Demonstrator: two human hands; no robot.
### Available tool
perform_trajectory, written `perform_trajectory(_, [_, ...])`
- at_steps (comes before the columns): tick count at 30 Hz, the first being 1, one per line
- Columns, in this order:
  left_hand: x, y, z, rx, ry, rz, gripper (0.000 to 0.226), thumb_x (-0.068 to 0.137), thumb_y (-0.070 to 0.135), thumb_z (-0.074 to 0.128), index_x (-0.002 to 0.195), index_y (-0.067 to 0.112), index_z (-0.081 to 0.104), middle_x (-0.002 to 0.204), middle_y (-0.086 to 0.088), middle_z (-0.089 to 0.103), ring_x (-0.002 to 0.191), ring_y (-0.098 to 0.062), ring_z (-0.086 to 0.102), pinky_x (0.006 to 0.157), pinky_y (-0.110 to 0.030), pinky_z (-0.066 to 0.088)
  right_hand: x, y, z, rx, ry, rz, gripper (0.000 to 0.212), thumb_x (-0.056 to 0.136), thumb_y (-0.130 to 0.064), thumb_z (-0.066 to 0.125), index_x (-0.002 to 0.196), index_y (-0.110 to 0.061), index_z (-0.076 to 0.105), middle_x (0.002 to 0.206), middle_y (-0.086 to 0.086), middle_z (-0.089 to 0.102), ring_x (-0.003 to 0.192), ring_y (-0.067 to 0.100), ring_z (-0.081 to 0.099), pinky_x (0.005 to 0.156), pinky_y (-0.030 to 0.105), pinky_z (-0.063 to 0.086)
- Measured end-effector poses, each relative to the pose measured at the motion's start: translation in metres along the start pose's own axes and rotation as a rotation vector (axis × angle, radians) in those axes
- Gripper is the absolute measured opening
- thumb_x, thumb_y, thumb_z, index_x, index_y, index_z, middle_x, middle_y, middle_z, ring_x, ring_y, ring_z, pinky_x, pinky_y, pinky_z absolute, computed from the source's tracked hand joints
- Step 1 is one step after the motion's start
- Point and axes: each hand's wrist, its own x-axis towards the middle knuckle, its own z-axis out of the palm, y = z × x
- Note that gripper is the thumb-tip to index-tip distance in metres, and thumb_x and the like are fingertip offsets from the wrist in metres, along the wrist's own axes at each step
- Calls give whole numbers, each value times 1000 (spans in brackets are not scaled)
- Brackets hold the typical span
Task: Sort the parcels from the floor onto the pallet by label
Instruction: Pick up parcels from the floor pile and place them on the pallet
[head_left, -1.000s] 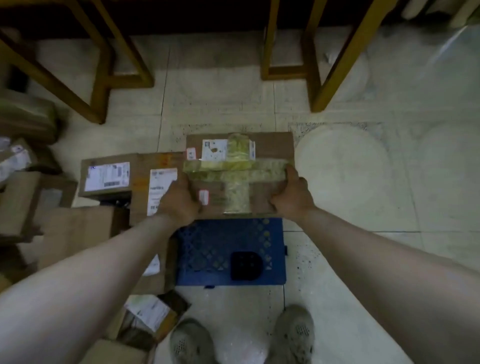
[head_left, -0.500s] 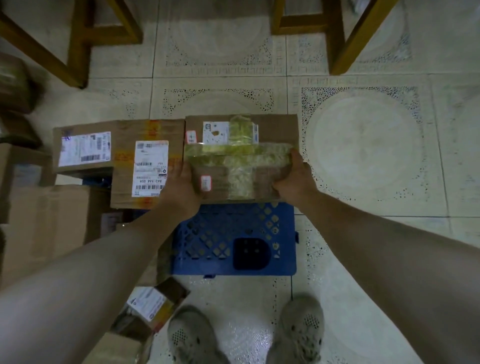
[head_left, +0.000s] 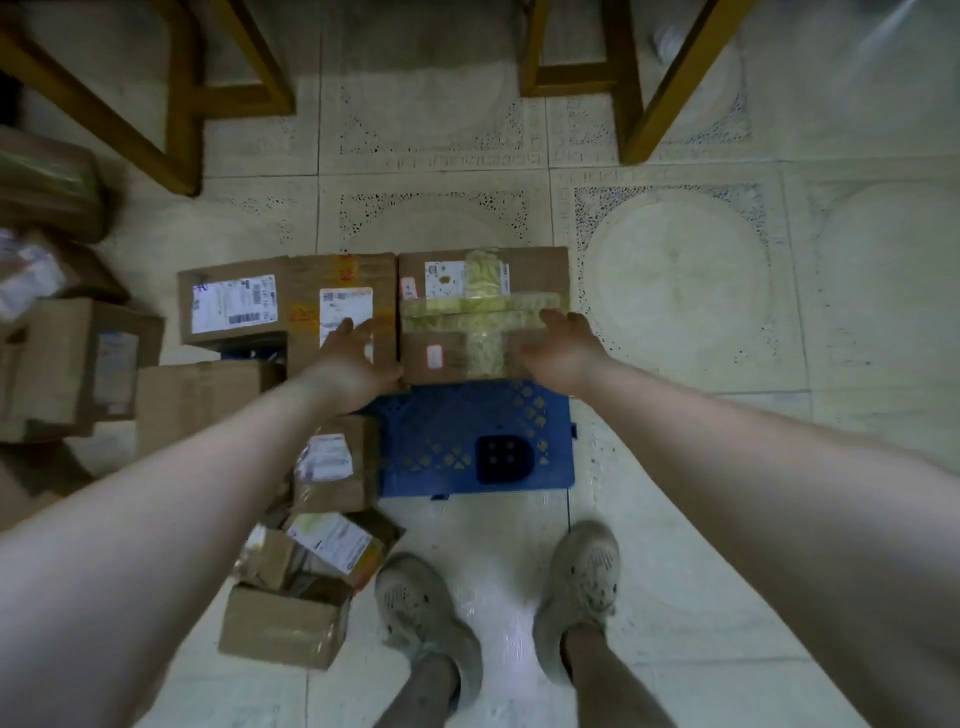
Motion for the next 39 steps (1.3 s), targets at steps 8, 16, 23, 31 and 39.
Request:
perform_trajectory(8, [-198,9,-91,33,37,-19,76,85,38,64,149,28,22,157,-4,19,143,-23,20,114,-45,24,-199,-72,-62,7,-3,-47,68,95,-46,50,151,-19,23,156,14,22,137,35,33,110,48,32])
perform_trajectory(16, [-378,-5,-157,-7,290,-227,75,87,38,63,149,25,22,158,-6,13,145,-23,12,115,-41,18,-344,-151,-105,-56,17,-233,64,94,-44,53,148,-19,29,145,11,41,117,28,53,95,41,49])
perform_trajectory(23, [-519,-30,-212,-88,424,-274,74,89,40,60,150,24,22,159,-5,11,144,-24,16,113,-41,24,-452,-222,-106,-178,87,-526,65,93,-46,54,148,-21,31,146,9,42,127,28,47,90,35,42])
perform_trajectory(31, [-615,-130,-281,-120,576,-278,70,92,37,57,150,19,22,159,-8,9,145,-25,11,115,-39,15,-524,-328,-46,-368,56,-697,64,94,-46,53,148,-18,31,149,8,39,133,27,40,101,38,37])
perform_trajectory(39, [-674,-281,-321,-127,567,-262,71,92,40,56,150,22,20,159,-7,8,145,-26,13,114,-38,16,-573,-418,72,-425,65,-687,64,95,-44,53,147,-14,31,147,10,40,129,28,44,95,35,41])
